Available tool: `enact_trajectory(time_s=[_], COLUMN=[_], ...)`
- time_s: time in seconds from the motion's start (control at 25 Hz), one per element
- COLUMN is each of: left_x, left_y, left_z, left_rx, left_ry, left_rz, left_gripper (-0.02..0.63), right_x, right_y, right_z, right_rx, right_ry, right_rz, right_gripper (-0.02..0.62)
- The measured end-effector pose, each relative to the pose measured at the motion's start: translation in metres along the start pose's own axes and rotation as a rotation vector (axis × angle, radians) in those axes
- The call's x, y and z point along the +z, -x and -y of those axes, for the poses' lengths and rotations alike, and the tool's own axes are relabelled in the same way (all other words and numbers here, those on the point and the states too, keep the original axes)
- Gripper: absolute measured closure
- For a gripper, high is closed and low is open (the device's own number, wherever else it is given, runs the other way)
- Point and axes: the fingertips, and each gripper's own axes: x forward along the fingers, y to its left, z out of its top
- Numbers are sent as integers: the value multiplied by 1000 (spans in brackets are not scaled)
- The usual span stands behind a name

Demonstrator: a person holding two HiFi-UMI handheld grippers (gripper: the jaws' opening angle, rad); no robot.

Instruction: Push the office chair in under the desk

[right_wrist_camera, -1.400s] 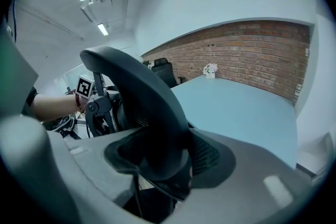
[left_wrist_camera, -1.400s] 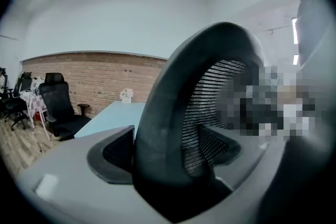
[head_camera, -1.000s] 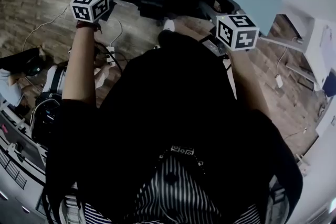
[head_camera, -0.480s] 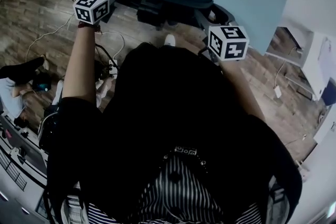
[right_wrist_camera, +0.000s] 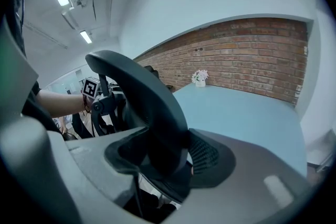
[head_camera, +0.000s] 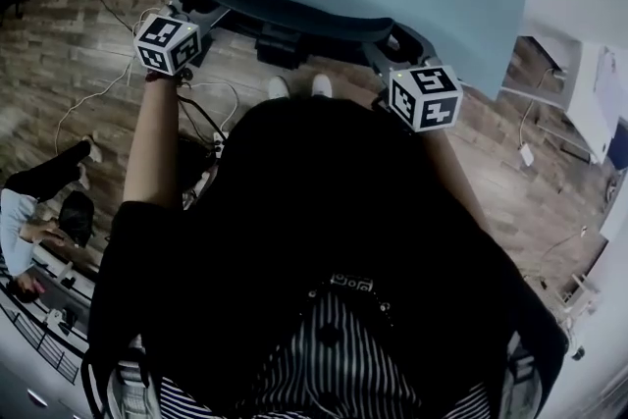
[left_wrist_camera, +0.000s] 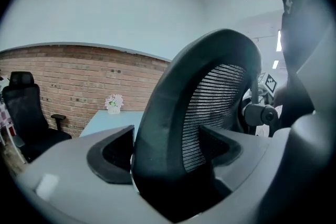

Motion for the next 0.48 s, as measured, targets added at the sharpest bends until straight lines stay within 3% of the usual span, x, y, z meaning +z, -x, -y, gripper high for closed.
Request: enact_trajectory(time_s=[0.12,0.2,0.24,0.32,0.36,0.4,0.44,0.48], left_x=[10,20,25,35,41,50,62,78], left_y=[13,33,44,68,81,92,100,105], left_z=[3,0,-6,-31,-44,-52,-53,-47], left_rx=[-100,-108,-70,103,215,310,368,384], left_ry=[51,84,113,220,275,305,306,283], left_rz=[41,86,107,147,169,191,216,244], left_gripper=[167,254,343,584,601,601,601,603], right_x=[4,14,25,56,75,97,119,140], right_y=[10,29,42,74,90,102,109,111], right_z=[1,10,17,31,34,30,18,1], right_rx=[14,-12,-41,-113,-147,-166,-166,-153], right_ry=[-7,-27,-44,-73,-68,-43,0,53], right_rz=[1,43,87,205,270,333,388,430], right_gripper=[367,367,367,367,372,466,553,595])
